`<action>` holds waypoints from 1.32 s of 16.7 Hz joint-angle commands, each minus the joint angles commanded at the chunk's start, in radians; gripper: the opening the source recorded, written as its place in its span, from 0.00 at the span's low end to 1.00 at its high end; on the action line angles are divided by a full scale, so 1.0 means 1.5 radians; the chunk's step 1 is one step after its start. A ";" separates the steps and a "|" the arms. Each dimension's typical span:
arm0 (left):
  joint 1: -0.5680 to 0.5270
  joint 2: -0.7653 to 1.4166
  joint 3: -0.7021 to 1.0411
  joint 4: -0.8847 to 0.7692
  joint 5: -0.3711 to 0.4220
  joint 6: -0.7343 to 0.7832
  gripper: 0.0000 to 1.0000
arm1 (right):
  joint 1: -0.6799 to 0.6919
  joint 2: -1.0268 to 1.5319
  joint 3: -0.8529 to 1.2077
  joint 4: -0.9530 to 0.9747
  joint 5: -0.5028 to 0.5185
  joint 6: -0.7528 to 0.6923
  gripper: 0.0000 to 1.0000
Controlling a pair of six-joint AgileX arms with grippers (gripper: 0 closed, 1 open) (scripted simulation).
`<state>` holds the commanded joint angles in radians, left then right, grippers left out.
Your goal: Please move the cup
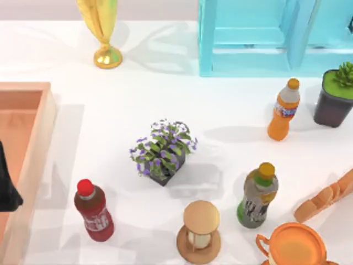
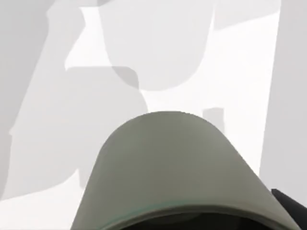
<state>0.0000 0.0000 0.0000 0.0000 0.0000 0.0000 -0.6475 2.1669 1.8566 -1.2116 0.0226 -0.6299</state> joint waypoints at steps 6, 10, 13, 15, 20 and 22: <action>0.000 0.000 0.000 0.000 0.000 0.000 1.00 | -0.025 0.006 0.035 -0.022 0.002 -0.025 0.00; 0.000 0.000 0.000 0.000 0.000 0.000 1.00 | -0.021 0.011 -0.009 0.027 0.002 -0.024 0.00; 0.000 0.000 0.000 0.000 0.000 0.000 1.00 | -0.018 0.022 -0.074 0.102 0.003 -0.019 0.00; 0.000 0.000 0.000 0.000 0.000 0.000 1.00 | -0.017 0.027 -0.102 0.133 0.002 -0.016 0.00; 0.000 0.000 0.000 0.000 0.000 0.000 1.00 | -0.017 0.028 -0.106 0.137 0.002 -0.016 0.08; 0.000 0.000 0.000 0.000 0.000 0.000 1.00 | -0.017 0.028 -0.106 0.137 0.002 -0.016 0.23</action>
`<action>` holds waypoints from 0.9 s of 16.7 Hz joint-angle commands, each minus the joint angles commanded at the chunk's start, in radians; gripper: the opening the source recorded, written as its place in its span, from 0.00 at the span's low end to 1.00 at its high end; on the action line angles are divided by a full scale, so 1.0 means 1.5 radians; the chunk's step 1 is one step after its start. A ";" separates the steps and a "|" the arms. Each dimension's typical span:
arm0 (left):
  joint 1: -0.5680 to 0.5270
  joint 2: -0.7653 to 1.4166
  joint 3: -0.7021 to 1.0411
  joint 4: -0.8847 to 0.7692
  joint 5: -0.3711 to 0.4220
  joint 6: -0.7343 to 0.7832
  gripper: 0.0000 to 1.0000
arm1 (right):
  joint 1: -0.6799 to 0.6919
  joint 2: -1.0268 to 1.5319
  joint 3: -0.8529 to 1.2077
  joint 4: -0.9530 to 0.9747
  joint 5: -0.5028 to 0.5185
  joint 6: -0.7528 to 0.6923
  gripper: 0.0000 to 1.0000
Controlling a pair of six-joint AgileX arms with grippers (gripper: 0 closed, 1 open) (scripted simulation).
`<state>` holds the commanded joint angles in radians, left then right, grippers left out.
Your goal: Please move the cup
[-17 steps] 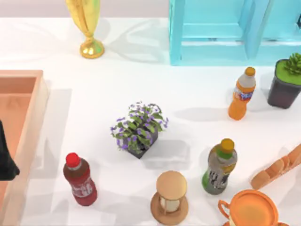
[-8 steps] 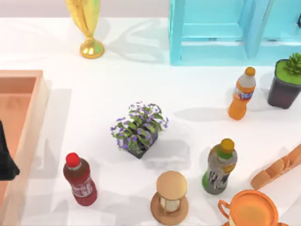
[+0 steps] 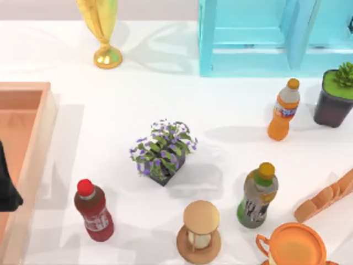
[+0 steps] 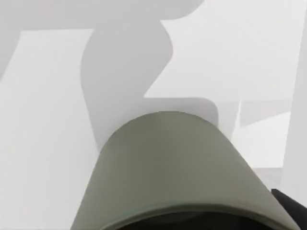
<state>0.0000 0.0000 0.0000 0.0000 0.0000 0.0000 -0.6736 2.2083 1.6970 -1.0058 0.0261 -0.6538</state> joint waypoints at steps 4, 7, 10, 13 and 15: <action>0.000 0.000 0.000 0.000 0.000 0.000 1.00 | 0.000 0.000 0.000 0.000 0.000 0.000 0.53; 0.000 0.000 0.000 0.000 0.000 0.000 1.00 | 0.000 0.000 0.000 0.000 0.000 0.000 0.75; 0.000 0.000 0.000 0.000 0.000 0.000 1.00 | 0.000 0.000 0.000 0.000 0.000 0.000 0.98; 0.000 0.000 0.000 0.000 0.000 0.000 1.00 | 0.000 0.000 0.000 0.000 0.000 0.000 1.00; 0.000 0.000 0.000 0.000 0.000 0.000 1.00 | 0.000 0.000 0.000 0.000 0.000 0.000 1.00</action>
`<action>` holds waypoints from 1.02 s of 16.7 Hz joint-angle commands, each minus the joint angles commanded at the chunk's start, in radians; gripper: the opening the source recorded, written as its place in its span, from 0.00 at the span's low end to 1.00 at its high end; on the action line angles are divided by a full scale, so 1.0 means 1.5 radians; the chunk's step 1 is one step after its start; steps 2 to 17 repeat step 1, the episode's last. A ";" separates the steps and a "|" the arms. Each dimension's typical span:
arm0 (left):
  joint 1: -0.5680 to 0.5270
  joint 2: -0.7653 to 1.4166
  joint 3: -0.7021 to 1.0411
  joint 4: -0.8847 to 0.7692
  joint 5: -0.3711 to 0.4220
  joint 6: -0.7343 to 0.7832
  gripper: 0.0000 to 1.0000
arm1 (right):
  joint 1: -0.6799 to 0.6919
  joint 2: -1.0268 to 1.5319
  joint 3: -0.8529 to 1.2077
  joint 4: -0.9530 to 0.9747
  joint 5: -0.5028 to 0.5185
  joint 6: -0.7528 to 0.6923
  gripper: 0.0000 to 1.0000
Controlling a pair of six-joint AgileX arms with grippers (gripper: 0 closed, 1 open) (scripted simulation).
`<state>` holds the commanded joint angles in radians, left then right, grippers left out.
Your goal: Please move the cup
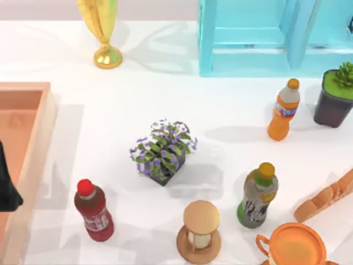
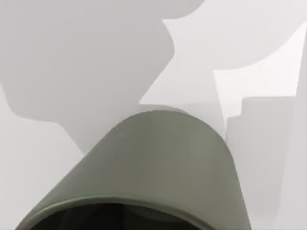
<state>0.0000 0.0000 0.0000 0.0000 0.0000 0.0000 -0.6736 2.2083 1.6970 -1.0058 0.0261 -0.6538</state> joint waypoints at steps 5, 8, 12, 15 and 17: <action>0.000 0.000 0.000 0.000 0.000 0.000 1.00 | 0.000 0.000 0.000 0.000 0.000 0.000 1.00; 0.000 0.000 0.000 0.000 0.000 0.000 1.00 | 0.000 0.000 0.000 0.000 0.000 0.000 1.00; 0.000 0.000 0.000 0.000 0.000 0.000 1.00 | 0.000 0.000 0.000 0.000 0.000 0.000 1.00; 0.000 0.000 0.000 0.000 0.000 0.000 1.00 | 0.000 0.000 0.000 0.000 0.000 0.000 1.00; 0.000 0.000 0.000 0.000 0.000 0.000 1.00 | 0.000 0.000 0.000 0.000 0.000 0.000 1.00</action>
